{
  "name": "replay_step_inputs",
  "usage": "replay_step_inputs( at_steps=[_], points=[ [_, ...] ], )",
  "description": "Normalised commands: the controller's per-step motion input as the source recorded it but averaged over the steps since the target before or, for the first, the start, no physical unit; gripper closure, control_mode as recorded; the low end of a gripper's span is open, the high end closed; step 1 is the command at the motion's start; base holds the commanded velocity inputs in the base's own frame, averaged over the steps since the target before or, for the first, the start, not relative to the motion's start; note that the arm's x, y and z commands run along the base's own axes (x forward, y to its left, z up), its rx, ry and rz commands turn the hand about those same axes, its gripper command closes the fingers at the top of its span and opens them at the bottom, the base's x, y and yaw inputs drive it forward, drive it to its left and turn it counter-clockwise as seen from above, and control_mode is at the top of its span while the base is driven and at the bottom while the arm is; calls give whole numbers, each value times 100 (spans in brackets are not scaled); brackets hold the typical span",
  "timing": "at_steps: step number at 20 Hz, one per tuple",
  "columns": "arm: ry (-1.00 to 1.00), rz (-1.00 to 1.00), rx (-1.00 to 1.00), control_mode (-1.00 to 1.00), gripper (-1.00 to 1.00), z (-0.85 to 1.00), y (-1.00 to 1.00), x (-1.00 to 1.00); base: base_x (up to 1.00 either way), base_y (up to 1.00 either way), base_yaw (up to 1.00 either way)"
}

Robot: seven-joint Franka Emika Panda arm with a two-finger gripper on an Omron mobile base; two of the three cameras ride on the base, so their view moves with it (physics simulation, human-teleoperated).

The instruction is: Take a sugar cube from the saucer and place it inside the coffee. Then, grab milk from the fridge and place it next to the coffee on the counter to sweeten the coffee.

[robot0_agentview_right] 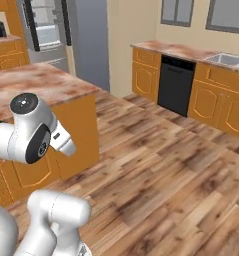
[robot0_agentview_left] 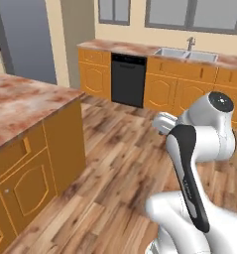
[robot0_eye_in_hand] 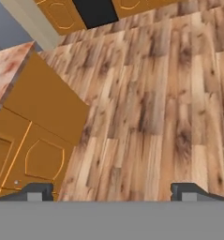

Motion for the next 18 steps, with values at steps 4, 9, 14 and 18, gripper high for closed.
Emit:
replay_step_inputs(
  at_steps=[4, 9, 14, 18],
  points=[
    [0, 0, 0, 100, -100, 0, 0, 0, 32, -13, 45],
    [0, 0, 0, 100, -100, 0, 0, 0, 94, -65, 9],
    [0, 0, 0, 100, -100, 0, 0, 0, 100, -90, 10],
    [0, 0, 0, 100, -100, 0, 0, 0, 100, -93, 11]
  ],
)
